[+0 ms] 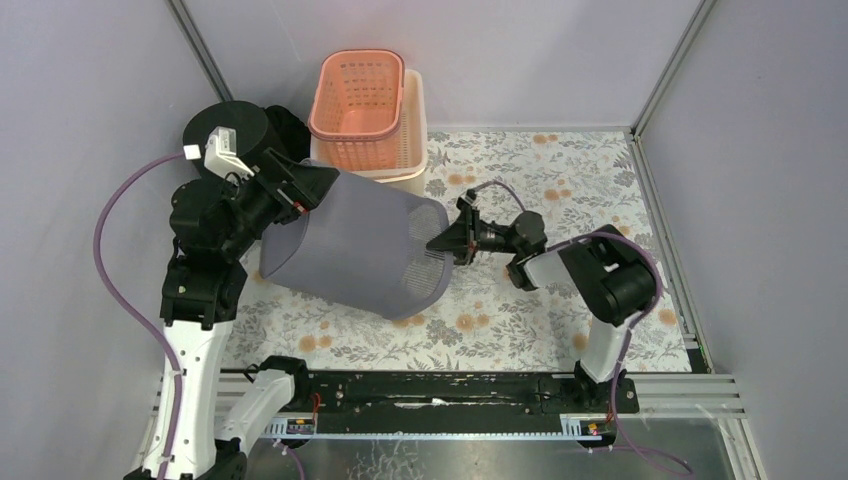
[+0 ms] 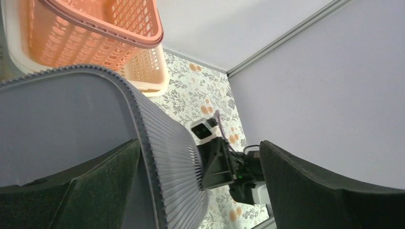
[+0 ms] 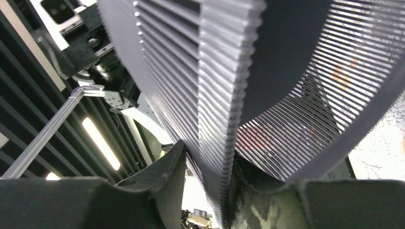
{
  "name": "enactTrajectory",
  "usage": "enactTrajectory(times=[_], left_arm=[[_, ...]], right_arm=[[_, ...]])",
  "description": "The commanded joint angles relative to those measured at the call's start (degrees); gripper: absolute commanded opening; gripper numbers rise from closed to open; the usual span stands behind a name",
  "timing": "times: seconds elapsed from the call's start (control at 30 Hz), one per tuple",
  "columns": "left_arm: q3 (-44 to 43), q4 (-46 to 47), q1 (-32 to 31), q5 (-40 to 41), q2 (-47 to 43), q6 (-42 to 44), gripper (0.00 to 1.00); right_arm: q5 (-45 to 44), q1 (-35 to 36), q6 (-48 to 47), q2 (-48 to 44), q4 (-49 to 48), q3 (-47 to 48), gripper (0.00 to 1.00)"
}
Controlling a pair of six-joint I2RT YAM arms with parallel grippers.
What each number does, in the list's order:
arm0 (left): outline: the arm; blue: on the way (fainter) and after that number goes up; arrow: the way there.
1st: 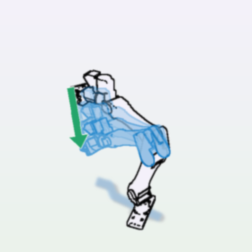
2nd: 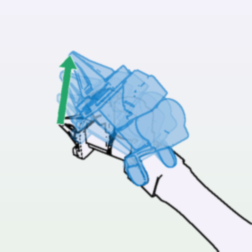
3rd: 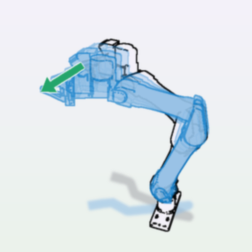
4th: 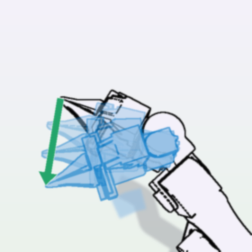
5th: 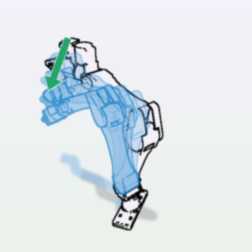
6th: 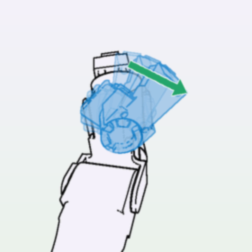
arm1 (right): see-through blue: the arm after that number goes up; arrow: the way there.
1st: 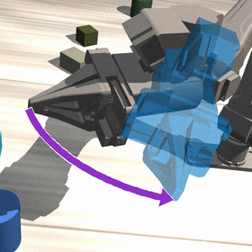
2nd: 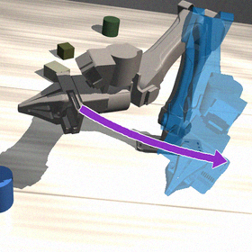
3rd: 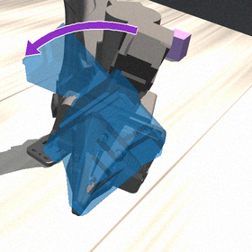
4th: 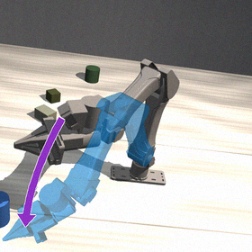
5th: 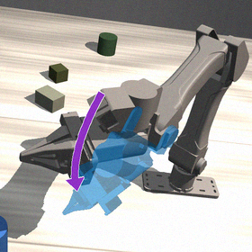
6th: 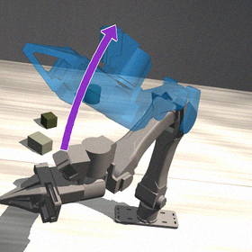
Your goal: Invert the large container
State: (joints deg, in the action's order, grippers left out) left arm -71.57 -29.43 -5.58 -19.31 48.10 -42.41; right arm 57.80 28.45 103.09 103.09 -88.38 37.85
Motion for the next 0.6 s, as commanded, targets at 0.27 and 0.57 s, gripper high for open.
enactTrajectory(times=[0.27, 0.57], left_arm=[[3.0, -0.9, -2.1, -8.7, 0.9, -0.7, 1.0], [6.6, 3.6, -3.7, -11.3, 2.0, -1.9, 1.0]], right_arm=[[-1.9, 2.1, -6.1, 15.8, -9.1, 0.1, 0.69], [2.9, -11.7, -11.7, 12.7, -7.9, -11.0, 0.82]])
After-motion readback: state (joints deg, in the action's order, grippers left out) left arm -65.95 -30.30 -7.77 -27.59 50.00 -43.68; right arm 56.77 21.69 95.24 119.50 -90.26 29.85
